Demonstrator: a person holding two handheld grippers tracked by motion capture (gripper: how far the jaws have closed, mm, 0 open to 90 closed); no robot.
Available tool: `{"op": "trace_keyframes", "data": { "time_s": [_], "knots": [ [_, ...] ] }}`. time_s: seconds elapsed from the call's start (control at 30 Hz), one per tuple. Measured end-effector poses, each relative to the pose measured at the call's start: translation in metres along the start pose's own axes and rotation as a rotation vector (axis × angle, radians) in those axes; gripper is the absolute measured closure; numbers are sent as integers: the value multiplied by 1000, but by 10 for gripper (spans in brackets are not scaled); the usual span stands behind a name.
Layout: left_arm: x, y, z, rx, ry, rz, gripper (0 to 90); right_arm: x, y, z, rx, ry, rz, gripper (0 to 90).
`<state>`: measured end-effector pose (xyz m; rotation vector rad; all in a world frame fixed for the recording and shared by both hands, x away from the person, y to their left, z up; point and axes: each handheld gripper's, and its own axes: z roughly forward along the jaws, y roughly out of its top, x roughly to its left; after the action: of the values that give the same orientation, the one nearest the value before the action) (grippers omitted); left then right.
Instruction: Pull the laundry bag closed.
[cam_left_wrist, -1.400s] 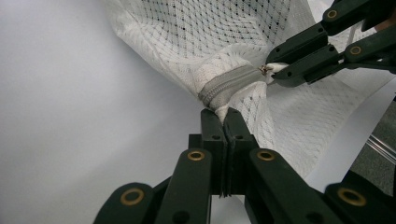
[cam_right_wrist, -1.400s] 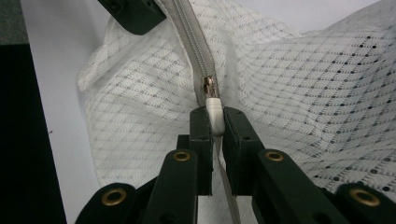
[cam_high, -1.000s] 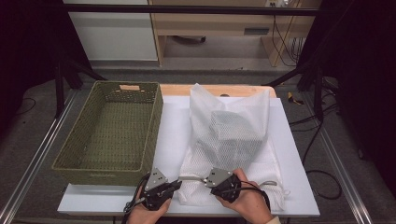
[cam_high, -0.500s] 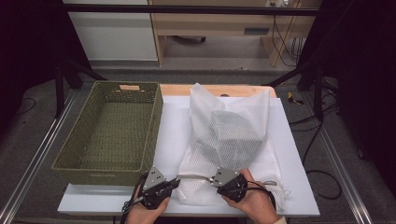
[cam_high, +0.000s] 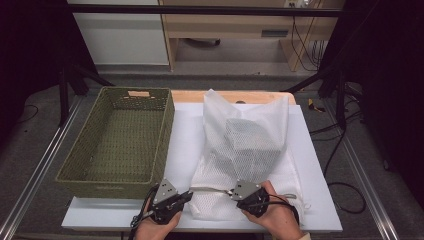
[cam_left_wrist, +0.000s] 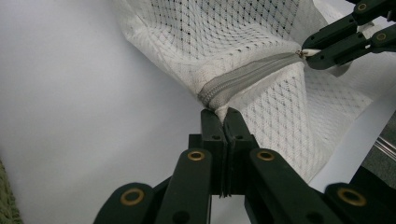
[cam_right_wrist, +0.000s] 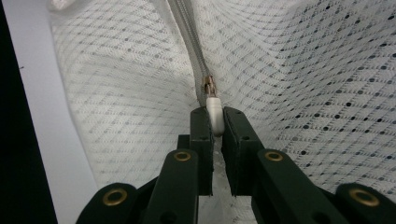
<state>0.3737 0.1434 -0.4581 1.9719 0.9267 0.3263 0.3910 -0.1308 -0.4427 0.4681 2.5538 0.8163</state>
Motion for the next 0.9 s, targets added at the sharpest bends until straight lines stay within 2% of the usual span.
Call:
{"op": "trace_keyframes", "data": {
  "time_s": [0.23,0.47,0.53,0.73,0.9],
  "knots": [
    [-1,0,0,0,3,-6,895,1,-3,-1,9,-3,-9,829],
    [-2,0,0,2,5,3,895,-1,-9,-3,18,-6,0,830],
    [-1,0,0,0,3,-9,895,0,-10,-3,24,-11,-1,830],
    [0,0,0,5,4,1,895,-3,-16,-5,31,-11,8,831],
    [0,-1,0,4,1,-8,895,-4,-20,-7,43,-17,9,831]
  ]
}}
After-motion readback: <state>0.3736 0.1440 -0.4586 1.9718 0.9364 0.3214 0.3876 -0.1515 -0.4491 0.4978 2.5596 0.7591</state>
